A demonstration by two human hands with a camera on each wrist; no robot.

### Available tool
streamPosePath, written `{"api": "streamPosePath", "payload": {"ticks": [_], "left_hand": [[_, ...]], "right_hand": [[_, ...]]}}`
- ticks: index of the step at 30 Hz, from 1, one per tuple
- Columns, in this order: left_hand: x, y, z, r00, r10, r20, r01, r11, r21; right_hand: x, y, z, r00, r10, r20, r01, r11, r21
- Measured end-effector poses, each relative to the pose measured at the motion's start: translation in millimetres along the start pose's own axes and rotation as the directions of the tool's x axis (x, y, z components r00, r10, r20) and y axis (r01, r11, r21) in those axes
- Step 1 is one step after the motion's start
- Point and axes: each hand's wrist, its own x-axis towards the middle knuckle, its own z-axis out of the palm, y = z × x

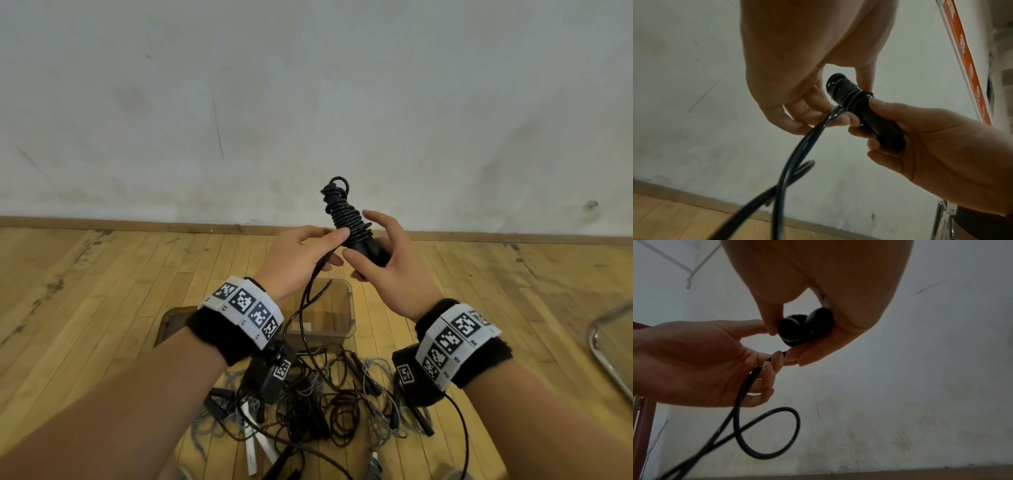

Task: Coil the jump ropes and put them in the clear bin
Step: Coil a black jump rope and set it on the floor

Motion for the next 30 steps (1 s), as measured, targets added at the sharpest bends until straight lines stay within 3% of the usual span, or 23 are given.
{"api": "streamPosePath", "payload": {"ticks": [4, 8, 18, 20, 24, 30], "left_hand": [[2, -2, -2, 0.997, -0.072, -0.010, 0.072, 0.997, -0.004], [2, -3, -1, 0.984, -0.172, -0.039, 0.164, 0.974, -0.159], [-3, -6, 11, 0.987, -0.133, -0.091, 0.118, 0.982, -0.146], [-2, -6, 11, 0.986, -0.119, -0.120, 0.101, 0.984, -0.146], [-2, -4, 7, 0.989, -0.110, -0.103, 0.095, 0.985, -0.146], [-3, -5, 8, 0.986, -0.109, -0.125, 0.085, 0.979, -0.187]], "right_hand": [[4, 5, -1, 0.997, -0.008, -0.077, -0.004, 0.988, -0.152], [2, 2, -1, 0.993, -0.045, -0.106, 0.024, 0.980, -0.196], [2, -1, 2, 0.990, -0.088, -0.110, 0.051, 0.952, -0.301], [0, -3, 4, 0.995, -0.066, -0.071, 0.048, 0.972, -0.231], [-4, -14, 0, 0.998, 0.036, 0.043, -0.042, 0.989, 0.141], [-3, -12, 3, 0.979, 0.164, 0.120, -0.191, 0.942, 0.276]]}}
